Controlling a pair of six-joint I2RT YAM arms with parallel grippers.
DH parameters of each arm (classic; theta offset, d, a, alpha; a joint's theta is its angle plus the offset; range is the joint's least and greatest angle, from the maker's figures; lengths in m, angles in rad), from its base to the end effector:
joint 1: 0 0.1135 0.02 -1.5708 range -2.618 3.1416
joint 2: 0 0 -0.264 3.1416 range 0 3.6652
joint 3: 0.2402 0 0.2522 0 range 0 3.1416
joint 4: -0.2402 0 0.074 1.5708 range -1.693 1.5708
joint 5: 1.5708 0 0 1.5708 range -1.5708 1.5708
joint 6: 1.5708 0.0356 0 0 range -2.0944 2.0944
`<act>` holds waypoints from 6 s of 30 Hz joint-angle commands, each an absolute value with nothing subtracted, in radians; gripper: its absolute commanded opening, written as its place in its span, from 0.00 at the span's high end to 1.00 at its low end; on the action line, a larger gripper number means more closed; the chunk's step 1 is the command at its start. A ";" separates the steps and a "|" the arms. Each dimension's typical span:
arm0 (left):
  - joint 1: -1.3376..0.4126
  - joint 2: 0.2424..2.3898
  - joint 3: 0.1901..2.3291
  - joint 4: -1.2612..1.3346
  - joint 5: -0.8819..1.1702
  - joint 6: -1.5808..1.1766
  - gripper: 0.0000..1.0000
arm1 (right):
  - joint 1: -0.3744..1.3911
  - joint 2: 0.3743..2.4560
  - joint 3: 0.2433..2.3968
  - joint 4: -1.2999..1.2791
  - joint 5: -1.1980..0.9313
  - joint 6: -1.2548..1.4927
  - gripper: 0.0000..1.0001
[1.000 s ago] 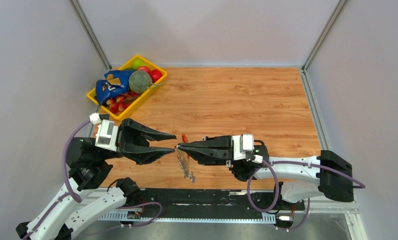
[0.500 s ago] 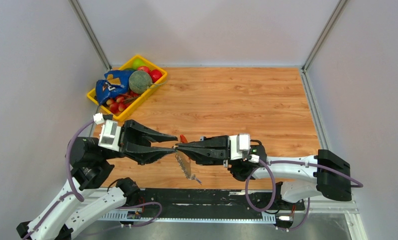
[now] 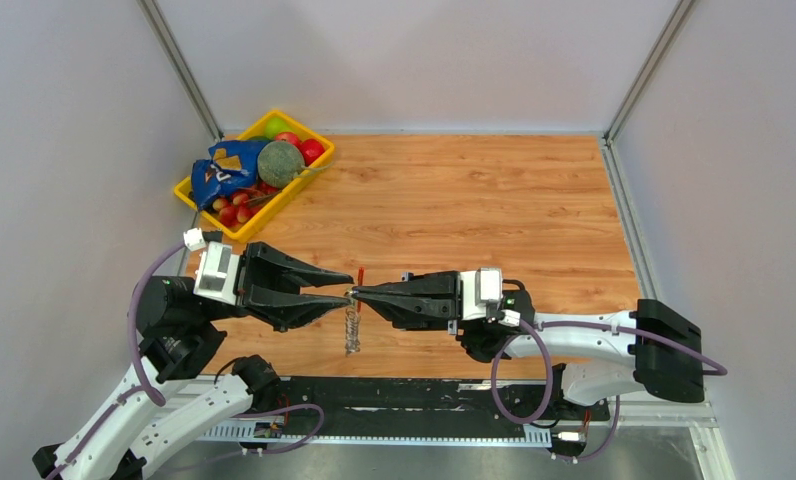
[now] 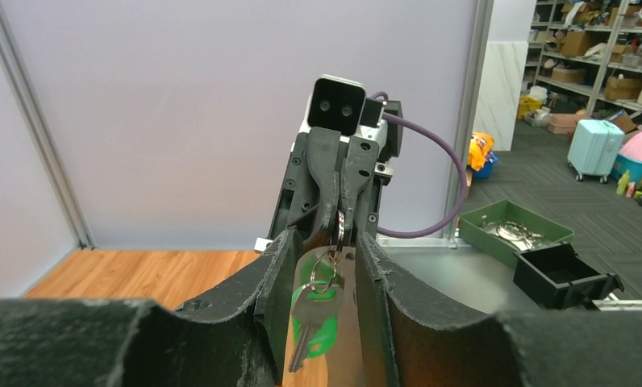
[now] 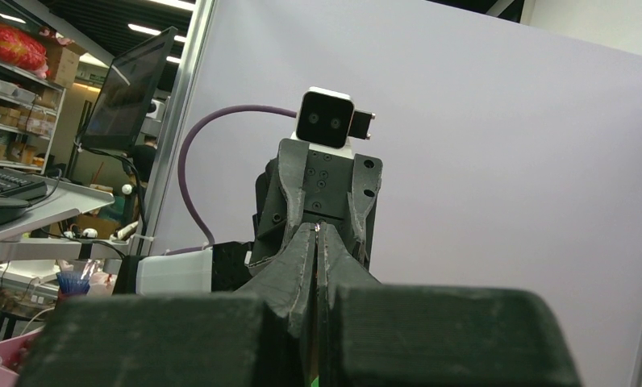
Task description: Put the keys on the keyring
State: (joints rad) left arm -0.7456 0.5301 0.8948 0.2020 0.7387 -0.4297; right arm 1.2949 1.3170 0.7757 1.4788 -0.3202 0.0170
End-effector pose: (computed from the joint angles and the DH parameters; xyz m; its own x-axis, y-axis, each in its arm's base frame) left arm 0.0457 -0.0748 0.4443 -0.0243 -0.3968 -0.9176 0.9997 -0.0083 -0.0229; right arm 0.0596 0.2516 0.3811 0.2032 0.7768 -0.5960 -0.9676 0.0661 -0.2436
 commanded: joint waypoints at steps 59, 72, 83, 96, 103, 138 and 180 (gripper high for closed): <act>-0.744 0.511 0.882 0.233 0.739 -0.424 0.68 | 1.307 1.342 0.862 1.621 -0.304 -0.034 1.00; -0.744 0.518 0.883 0.221 0.743 -0.417 0.87 | 1.307 1.347 0.871 1.620 -0.312 -0.034 1.00; -0.743 0.538 0.907 0.228 0.732 -0.433 1.00 | 1.307 1.340 0.840 1.608 -0.288 -0.051 1.00; -0.744 0.548 0.985 -0.052 0.652 -0.323 1.00 | 1.307 1.043 0.817 0.969 -0.182 -0.120 0.66; -0.744 0.556 1.013 -0.185 0.625 -0.270 1.00 | 1.306 0.915 0.995 0.272 -0.148 -0.181 0.48; -0.744 0.708 1.083 -0.653 0.769 -0.039 1.00 | 1.295 1.088 1.331 -0.541 -0.108 -0.148 0.58; -0.745 0.672 1.055 -0.571 0.763 -0.083 0.94 | 1.287 1.061 1.269 -0.333 -0.169 -0.079 1.00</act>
